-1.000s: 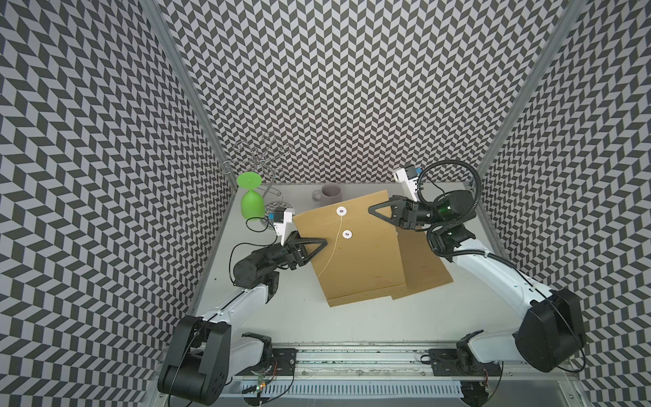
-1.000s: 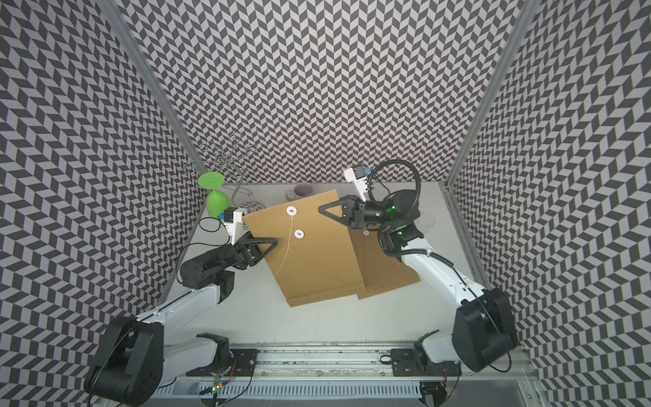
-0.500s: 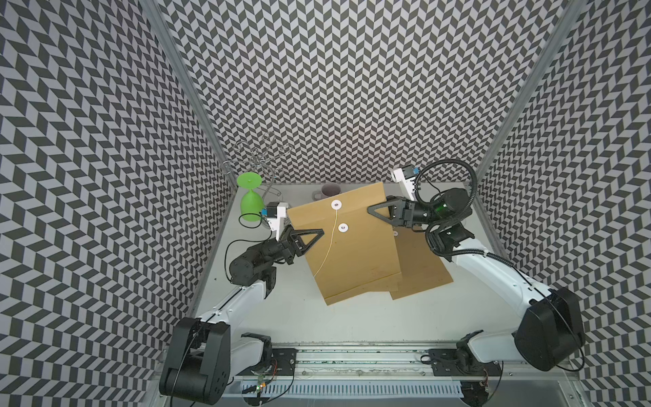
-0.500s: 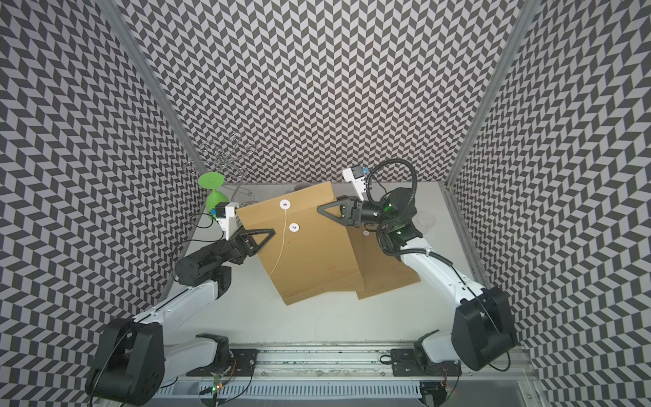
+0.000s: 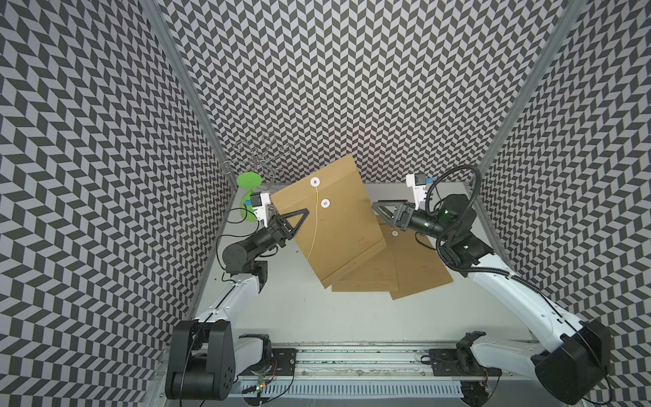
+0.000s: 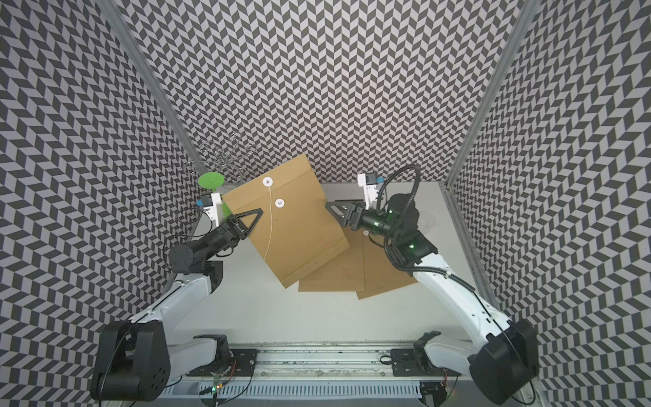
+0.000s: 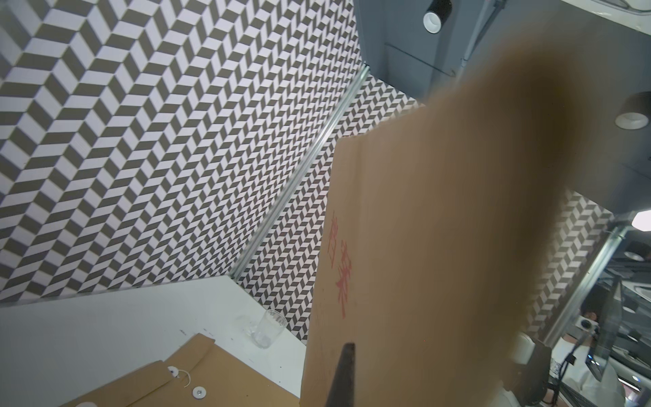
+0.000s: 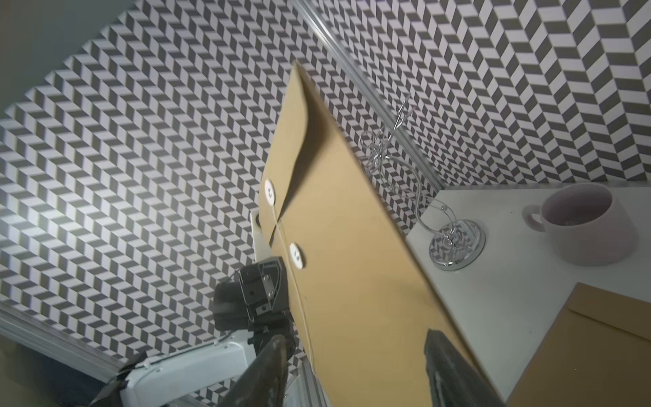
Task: Close the mouth of the file bag
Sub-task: Pick up the file bag from the center of the board, then close the file bag.
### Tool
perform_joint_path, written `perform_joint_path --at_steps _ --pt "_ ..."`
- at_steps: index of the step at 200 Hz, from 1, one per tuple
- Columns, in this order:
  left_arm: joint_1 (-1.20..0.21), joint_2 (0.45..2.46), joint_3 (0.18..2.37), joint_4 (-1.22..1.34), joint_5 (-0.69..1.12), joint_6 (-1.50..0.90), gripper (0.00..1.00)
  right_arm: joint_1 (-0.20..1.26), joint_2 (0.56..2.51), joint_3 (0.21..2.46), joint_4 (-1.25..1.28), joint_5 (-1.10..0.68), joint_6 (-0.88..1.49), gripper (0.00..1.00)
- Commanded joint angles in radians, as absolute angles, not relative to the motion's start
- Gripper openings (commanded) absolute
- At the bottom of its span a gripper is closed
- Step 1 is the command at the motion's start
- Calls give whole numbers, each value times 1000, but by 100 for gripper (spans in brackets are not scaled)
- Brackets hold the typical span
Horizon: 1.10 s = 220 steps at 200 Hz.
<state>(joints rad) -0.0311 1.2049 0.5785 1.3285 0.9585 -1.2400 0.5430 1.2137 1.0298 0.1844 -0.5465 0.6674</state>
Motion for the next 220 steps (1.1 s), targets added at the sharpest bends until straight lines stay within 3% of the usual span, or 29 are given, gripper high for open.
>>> perform_joint_path --at_steps 1,32,61,116,167,220 --pt "-30 1205 632 1209 909 -1161 0 667 1217 994 184 -315 628 60" --pt "-55 1196 662 1092 881 -1078 0 814 1271 973 271 -210 679 57" --pt "-84 1195 681 1038 851 -1038 0 865 1325 953 321 -201 754 57" --pt "-196 1184 710 928 778 -940 0 899 1446 976 409 -197 876 53" --pt "-344 1109 784 634 600 -661 0 906 1515 1023 427 -184 946 49" --pt "-371 1093 803 592 591 -629 0 904 1552 1044 514 -205 988 36"
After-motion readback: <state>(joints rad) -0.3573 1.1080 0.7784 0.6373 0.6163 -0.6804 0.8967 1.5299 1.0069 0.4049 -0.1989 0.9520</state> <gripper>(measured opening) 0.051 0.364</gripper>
